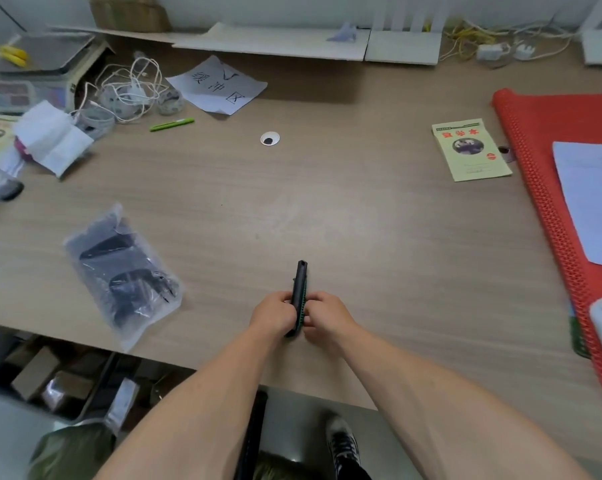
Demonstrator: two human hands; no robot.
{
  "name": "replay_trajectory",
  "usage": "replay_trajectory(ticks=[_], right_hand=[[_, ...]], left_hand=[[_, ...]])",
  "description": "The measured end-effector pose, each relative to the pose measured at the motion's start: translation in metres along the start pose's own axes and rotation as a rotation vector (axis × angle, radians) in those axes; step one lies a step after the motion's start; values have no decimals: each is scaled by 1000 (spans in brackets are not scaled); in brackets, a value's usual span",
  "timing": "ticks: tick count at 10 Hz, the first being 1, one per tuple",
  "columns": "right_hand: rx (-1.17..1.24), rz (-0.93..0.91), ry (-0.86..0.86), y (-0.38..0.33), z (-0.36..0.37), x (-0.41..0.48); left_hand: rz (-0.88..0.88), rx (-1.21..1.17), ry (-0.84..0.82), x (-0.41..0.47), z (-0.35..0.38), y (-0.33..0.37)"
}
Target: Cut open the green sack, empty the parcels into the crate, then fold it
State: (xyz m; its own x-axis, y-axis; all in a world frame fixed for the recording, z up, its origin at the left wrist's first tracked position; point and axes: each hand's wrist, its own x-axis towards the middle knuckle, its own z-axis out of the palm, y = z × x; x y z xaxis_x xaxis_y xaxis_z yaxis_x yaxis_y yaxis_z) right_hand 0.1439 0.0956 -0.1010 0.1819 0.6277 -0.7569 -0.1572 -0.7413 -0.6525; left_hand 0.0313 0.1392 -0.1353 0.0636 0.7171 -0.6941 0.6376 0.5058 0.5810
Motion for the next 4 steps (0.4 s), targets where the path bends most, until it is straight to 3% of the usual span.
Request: replay_trajectory(ticks=[3, 4], right_hand=[[-51, 48, -23, 4, -2, -11], [-104, -21, 6, 2, -2, -12]], left_hand=[[49, 44, 22, -42, -6, 22], [31, 46, 79, -44, -10, 21]])
